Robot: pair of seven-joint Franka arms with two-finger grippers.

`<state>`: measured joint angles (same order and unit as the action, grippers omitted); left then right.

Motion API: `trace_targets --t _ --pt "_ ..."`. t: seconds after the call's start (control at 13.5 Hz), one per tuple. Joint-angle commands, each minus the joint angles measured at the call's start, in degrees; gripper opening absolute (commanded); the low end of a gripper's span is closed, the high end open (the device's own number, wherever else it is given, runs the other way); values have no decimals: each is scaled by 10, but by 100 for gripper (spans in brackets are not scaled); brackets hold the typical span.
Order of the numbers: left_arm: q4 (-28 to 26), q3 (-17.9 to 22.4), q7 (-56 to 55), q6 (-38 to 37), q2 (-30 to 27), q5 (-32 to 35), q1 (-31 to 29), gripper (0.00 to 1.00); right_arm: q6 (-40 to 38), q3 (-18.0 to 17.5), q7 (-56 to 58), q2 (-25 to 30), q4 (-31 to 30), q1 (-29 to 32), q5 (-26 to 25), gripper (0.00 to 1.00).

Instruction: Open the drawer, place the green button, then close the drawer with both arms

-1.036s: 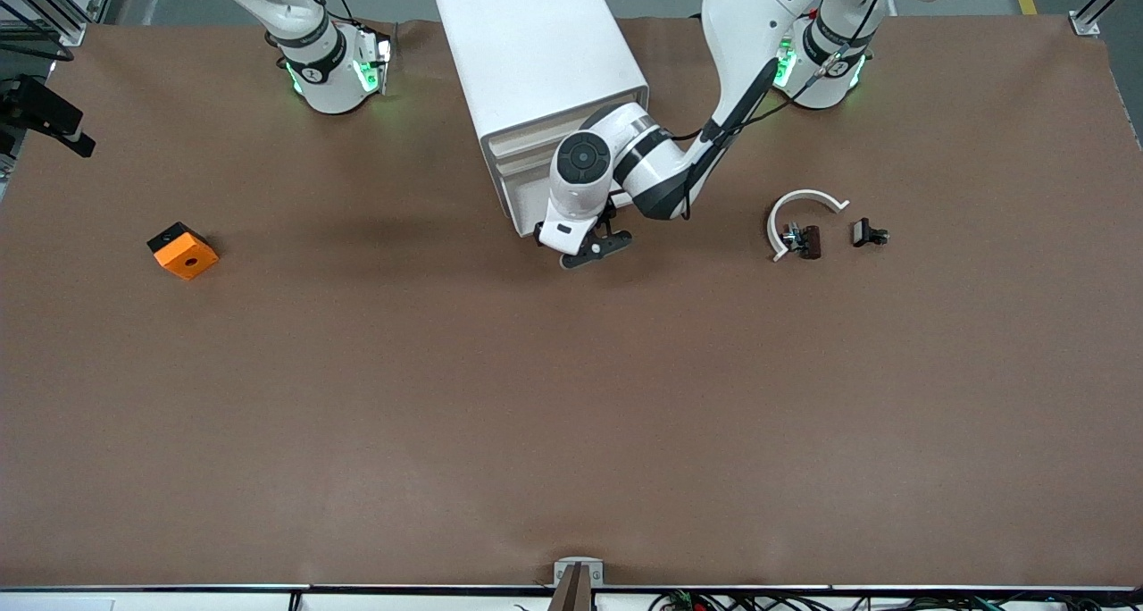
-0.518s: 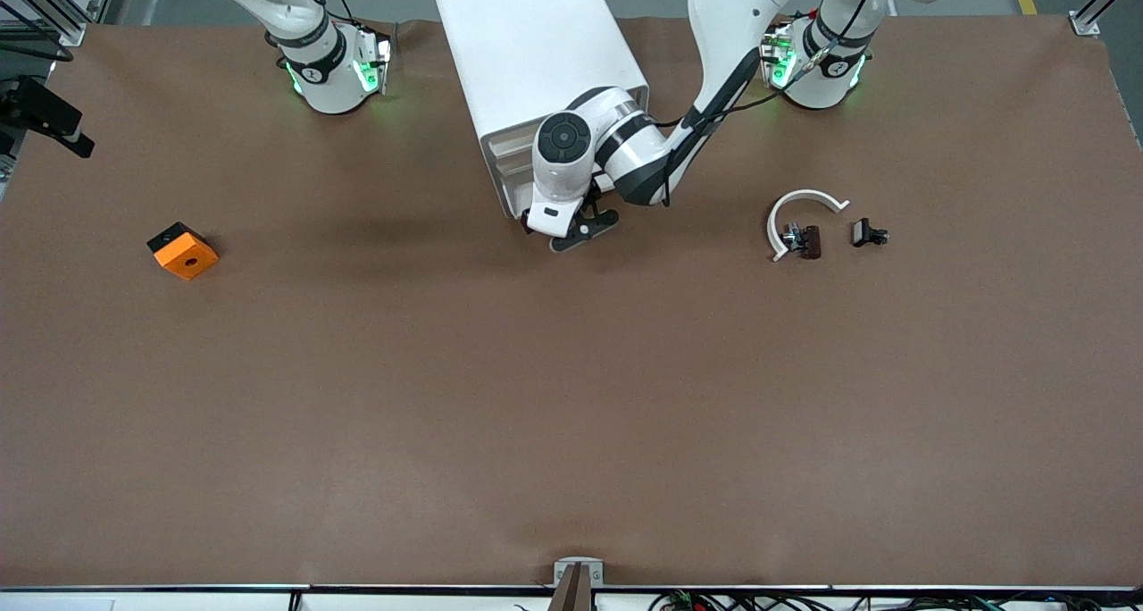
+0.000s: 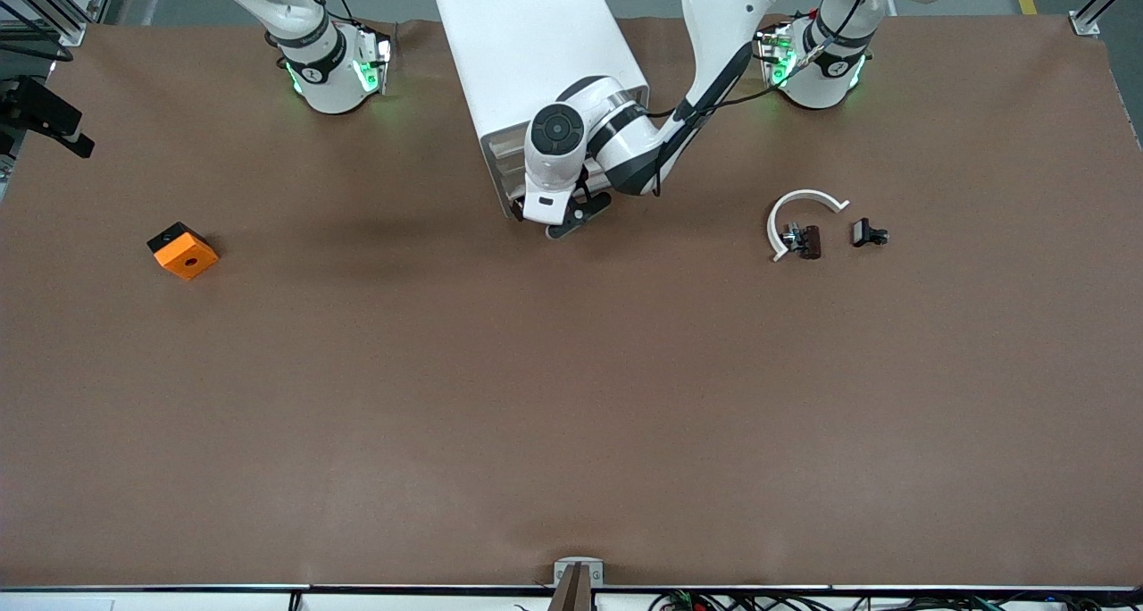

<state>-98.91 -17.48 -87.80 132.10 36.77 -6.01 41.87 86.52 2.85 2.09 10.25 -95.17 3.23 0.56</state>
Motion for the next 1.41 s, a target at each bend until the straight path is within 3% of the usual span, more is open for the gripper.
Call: trace_targets --t 0.0,0.67,1.04,1.33 --pt "6 -4 -23 -4 5 -16 8 100 -1 -4 7 0 3 5 0 100" --pt "21 5 -28 -4 4 -22 2 100 -1 -4 7 0 2 5 0 100" --pt "51 33 -23 -4 -3 6 -29 100 -2 -4 7 0 2 5 0 100" --pt "54 34 33 -4 -6 28 -95 100 -6 -4 7 0 2 5 0 100"
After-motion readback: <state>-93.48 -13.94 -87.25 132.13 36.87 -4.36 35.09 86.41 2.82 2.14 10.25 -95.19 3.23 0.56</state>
